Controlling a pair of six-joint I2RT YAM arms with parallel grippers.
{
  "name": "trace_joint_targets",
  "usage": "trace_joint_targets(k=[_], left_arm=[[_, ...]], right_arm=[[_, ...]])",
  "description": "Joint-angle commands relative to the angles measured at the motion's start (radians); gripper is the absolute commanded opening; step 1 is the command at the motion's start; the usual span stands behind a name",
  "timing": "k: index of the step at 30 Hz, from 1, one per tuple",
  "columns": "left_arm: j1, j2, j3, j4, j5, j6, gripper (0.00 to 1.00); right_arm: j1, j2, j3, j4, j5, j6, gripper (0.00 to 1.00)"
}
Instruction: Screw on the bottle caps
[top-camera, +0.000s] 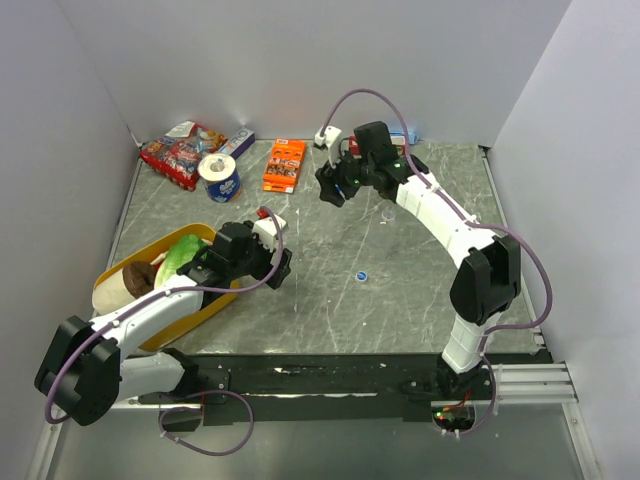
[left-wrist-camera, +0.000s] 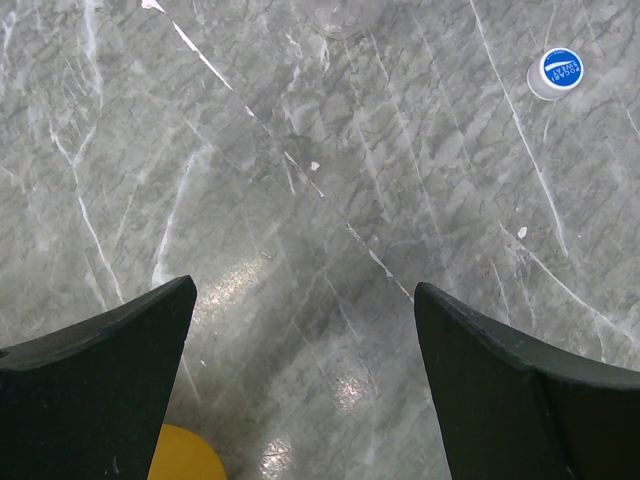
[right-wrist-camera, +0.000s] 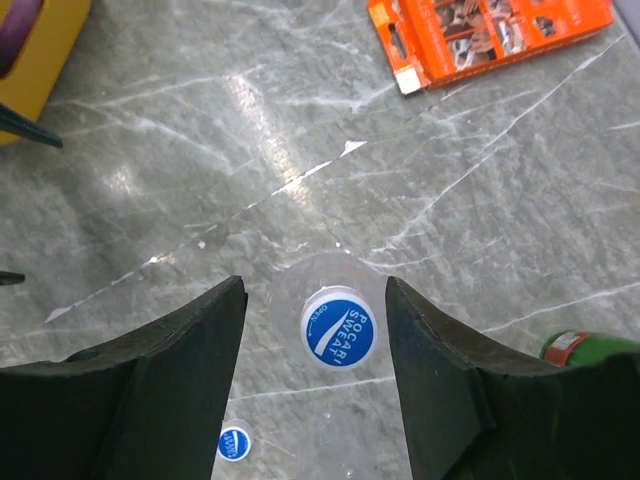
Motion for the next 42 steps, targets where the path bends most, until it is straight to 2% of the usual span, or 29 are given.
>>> trace_joint_targets(k=[1, 4, 6, 11, 14, 20, 29, 30, 31, 34, 37, 40, 42], left_arm=[[0.004, 0.004, 0.042, 0.036, 0.024, 0.005, 0.96], [0.003, 0.003, 0.048, 0.035, 0.021, 0.01, 0.96], [0.004, 0.001, 0.054, 0.036, 0.021, 0.025, 0.96], [0.003, 0.006, 0.068, 0.066, 0.004, 0.07, 0.96], [0.004, 0.026, 0.086, 0.067, -0.026, 0.083, 0.96], [0.003, 0.047, 0.116, 0.067, 0.001, 0.07, 0.96], [0.003, 0.033, 0.11, 0.053, 0.0, 0.077, 0.96], [0.004, 0.03, 0.106, 0.055, -0.002, 0.077, 0.96], [0.004, 0.03, 0.105, 0.055, -0.002, 0.077, 0.96], [0.004, 0.032, 0.106, 0.056, 0.015, 0.083, 0.96], [0.004, 0.029, 0.111, 0.058, 0.069, 0.103, 0.96], [0.004, 0.019, 0.122, 0.075, 0.18, 0.148, 0.96], [0.004, 0.012, 0.137, 0.093, 0.284, 0.174, 0.96]], right_arm=[[-0.002, -0.073, 0.102, 0.009, 0.014, 0.034, 0.67], [-0.016, -0.13, 0.107, -0.007, 0.091, 0.043, 0.67], [-0.034, -0.211, 0.044, -0.013, 0.128, 0.05, 0.68], [-0.132, -0.386, -0.145, -0.079, 0.117, 0.047, 0.68], [-0.166, -0.438, -0.222, -0.126, 0.111, 0.04, 0.69], [-0.198, -0.445, -0.337, -0.117, 0.119, 0.05, 0.71], [-0.227, -0.366, -0.338, -0.108, 0.09, 0.034, 0.68], [-0.227, -0.363, -0.338, -0.107, 0.08, 0.029, 0.66], [-0.227, -0.356, -0.332, -0.11, 0.077, 0.024, 0.55], [-0.227, -0.334, -0.322, -0.127, 0.073, 0.018, 0.43], [-0.227, -0.349, -0.319, -0.152, 0.047, 0.0, 0.21], [-0.229, -0.4, -0.297, -0.212, 0.004, -0.018, 0.11], [-0.226, -0.457, -0.276, -0.258, -0.045, -0.058, 0.08]])
